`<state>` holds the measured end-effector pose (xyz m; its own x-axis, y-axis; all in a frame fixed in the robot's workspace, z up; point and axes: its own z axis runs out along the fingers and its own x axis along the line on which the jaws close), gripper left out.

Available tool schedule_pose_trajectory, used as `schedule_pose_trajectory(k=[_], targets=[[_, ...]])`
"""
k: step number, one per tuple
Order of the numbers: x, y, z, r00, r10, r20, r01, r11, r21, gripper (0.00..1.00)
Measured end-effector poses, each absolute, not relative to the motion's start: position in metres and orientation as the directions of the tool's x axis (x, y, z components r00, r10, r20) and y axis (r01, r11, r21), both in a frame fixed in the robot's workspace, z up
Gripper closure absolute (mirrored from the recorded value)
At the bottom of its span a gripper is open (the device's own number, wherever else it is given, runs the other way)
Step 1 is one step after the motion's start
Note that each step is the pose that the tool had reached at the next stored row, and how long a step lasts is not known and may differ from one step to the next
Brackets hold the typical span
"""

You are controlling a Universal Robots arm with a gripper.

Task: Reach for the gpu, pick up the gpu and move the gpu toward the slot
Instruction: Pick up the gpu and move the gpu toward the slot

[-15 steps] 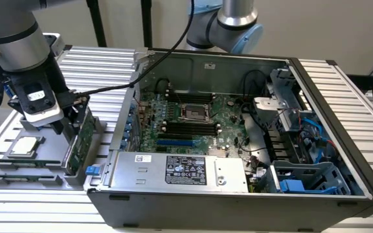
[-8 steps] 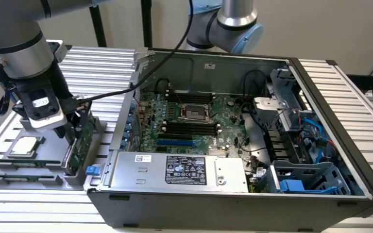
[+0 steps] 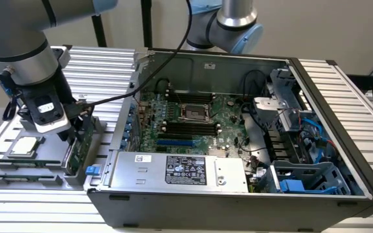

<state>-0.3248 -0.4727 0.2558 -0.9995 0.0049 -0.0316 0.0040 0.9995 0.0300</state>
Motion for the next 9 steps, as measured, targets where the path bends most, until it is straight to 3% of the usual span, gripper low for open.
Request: schedule_pose_trajectory(k=[9], targets=[[-0.3247, -0.4673, 0.2472, -0.999, 0.005, -0.032, 0.004, 1.0, 0.017, 0.58]])
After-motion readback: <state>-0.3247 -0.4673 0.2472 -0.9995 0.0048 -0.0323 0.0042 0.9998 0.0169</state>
